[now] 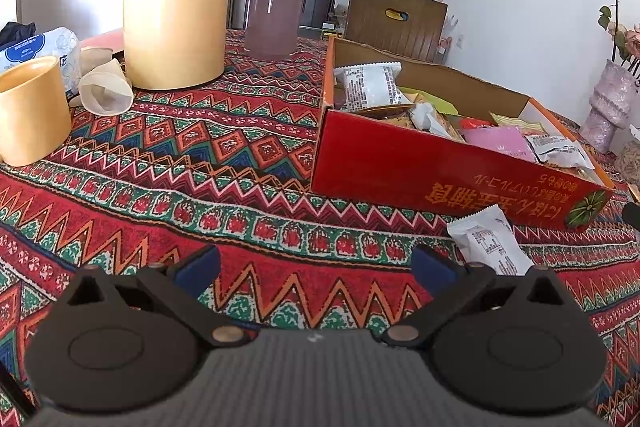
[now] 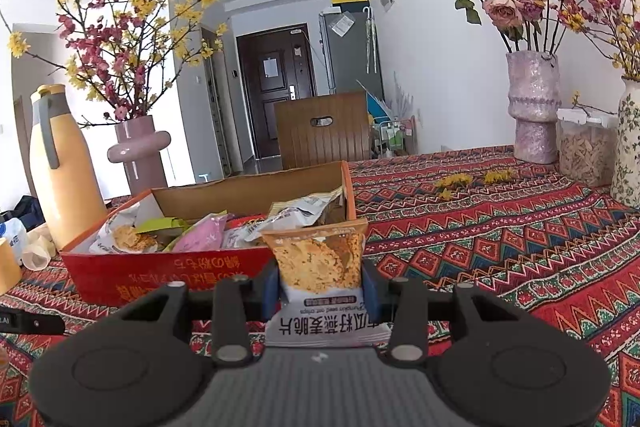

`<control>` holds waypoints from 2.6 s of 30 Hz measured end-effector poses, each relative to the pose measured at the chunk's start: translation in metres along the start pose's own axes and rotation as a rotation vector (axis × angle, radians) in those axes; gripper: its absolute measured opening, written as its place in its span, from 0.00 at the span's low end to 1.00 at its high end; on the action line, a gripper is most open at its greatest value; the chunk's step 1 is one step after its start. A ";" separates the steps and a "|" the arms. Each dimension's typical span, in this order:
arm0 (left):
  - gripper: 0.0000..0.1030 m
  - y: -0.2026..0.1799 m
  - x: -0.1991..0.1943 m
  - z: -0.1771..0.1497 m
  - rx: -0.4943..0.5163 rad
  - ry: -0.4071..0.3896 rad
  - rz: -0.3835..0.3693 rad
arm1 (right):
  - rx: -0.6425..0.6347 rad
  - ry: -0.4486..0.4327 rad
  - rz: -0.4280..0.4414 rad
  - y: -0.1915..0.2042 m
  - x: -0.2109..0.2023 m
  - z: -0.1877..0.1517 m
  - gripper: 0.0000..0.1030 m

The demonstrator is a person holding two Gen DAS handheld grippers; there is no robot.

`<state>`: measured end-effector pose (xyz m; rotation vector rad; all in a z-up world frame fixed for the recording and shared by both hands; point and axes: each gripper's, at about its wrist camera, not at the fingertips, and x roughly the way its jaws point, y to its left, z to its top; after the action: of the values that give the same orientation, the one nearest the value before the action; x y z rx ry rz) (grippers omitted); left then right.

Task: Organize snacks
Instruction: 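Grasp the last white packet with the left gripper while the right holds its packet, then carry both held packets up and over the cardboard box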

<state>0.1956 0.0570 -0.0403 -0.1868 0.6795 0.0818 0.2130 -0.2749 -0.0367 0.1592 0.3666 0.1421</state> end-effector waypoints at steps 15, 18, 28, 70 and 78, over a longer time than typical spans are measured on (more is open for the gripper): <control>1.00 -0.077 -0.009 0.005 0.192 0.019 -0.011 | 0.036 -0.022 0.025 -0.007 -0.005 0.000 0.40; 1.00 -0.098 -0.003 0.006 0.218 0.047 -0.024 | 0.044 -0.024 0.032 -0.009 -0.006 0.000 0.40; 1.00 -0.140 0.037 0.015 0.237 0.154 0.053 | 0.048 -0.018 0.026 -0.009 -0.005 0.000 0.40; 0.40 -0.114 -0.045 0.042 0.267 -0.116 -0.112 | -0.090 -0.081 0.026 0.023 -0.021 0.010 0.40; 0.40 -0.108 -0.040 0.076 0.232 -0.204 -0.081 | -0.148 -0.129 0.043 0.043 -0.012 0.049 0.40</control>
<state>0.2265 -0.0343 0.0584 0.0174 0.4726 -0.0550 0.2153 -0.2408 0.0203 0.0295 0.2230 0.2001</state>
